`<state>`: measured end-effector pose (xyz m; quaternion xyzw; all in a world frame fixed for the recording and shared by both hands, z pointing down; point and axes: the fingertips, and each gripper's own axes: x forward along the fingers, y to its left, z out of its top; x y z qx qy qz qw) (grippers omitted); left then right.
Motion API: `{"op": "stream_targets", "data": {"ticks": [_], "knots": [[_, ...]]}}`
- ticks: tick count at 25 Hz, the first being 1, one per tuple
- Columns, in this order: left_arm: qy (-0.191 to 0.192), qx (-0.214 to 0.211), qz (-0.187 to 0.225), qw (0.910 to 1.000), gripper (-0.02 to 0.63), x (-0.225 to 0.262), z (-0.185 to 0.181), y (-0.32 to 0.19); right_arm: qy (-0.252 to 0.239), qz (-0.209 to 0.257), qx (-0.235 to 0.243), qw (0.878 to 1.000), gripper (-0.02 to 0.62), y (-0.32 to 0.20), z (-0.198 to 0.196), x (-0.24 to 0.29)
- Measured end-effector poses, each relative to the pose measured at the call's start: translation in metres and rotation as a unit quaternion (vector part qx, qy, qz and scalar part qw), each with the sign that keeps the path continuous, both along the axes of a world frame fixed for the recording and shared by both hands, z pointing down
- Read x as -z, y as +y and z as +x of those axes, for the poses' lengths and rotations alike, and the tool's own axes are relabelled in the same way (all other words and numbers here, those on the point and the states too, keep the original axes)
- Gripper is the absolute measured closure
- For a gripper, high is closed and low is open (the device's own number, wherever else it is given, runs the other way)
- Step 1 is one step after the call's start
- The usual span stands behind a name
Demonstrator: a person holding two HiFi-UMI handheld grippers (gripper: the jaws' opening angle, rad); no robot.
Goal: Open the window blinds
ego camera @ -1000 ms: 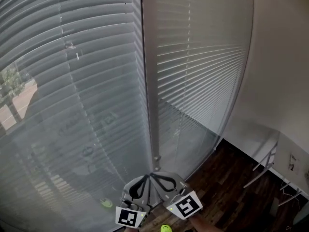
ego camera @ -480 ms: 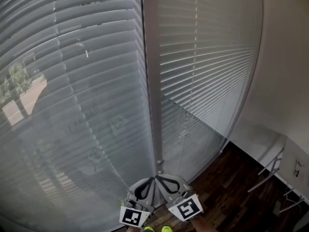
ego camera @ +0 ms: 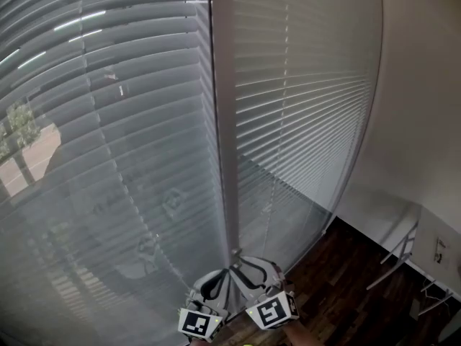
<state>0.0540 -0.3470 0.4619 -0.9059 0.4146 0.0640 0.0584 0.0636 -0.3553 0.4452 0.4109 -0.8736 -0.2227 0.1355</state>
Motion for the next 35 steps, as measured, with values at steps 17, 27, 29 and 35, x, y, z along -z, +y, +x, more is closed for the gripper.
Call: {"op": "stream_targets", "data": {"ticks": [17,27,29,35], "knots": [[-0.021,0.0,-0.008,0.9997,0.614,-0.013,-0.007,-0.016,0.125,0.019,-0.06,0.99,0.433,-0.046,0.005,-0.033],[0.01,-0.008,0.004,0.9999,0.614,-0.004,-0.003,-0.017,0.116,0.029,-0.052,0.991,0.465,-0.052,0.006,-0.031],[0.011,-0.009,0.001,0.9999,0.614,-0.005,-0.002,-0.017,0.114,0.03,-0.052,0.992,0.465,-0.052,0.007,-0.03],[0.01,-0.01,-0.006,0.9999,0.614,-0.007,0.0,-0.018,0.089,0.016,-0.051,0.995,0.466,-0.053,0.008,-0.032]]}}
